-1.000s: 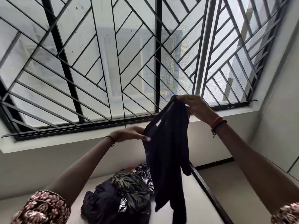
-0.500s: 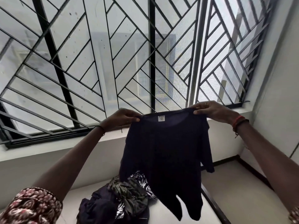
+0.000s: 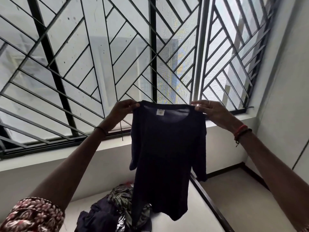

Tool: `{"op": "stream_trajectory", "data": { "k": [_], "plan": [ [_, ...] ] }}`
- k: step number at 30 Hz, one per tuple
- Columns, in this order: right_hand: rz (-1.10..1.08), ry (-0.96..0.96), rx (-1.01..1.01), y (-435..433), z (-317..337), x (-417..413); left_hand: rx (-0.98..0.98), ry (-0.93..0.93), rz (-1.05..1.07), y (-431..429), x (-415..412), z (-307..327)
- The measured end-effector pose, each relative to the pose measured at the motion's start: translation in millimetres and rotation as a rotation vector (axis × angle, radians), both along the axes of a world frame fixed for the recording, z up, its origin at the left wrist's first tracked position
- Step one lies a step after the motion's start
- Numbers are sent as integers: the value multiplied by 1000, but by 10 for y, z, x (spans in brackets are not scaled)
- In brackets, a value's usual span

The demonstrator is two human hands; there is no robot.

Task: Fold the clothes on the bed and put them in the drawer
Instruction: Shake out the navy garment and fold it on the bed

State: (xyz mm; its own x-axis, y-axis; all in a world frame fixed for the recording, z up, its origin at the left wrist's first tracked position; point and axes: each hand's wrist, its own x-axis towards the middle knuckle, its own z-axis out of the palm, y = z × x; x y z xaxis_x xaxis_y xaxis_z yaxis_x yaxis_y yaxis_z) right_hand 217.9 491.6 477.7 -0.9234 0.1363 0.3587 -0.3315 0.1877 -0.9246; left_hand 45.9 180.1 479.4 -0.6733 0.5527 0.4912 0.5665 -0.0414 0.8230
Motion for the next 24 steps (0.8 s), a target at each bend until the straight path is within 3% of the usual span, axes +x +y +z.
{"op": "stream_trajectory", "data": {
  "k": [4,10,14,18,24],
  "plan": [
    [13,-16,202,-16,36,5,-17,56,47,25,-50,65],
    [-77,22,246,-88,29,33,-12,183,139,43,-22,51],
    [-100,55,299,-108,31,22,-25,121,90,-18,-1,52],
    [-14,55,117,-183,71,68,-30,74,2,-76,172,108],
    [187,19,42,-174,196,272,-89,-18,-210,-303,214,193]
  ]
}}
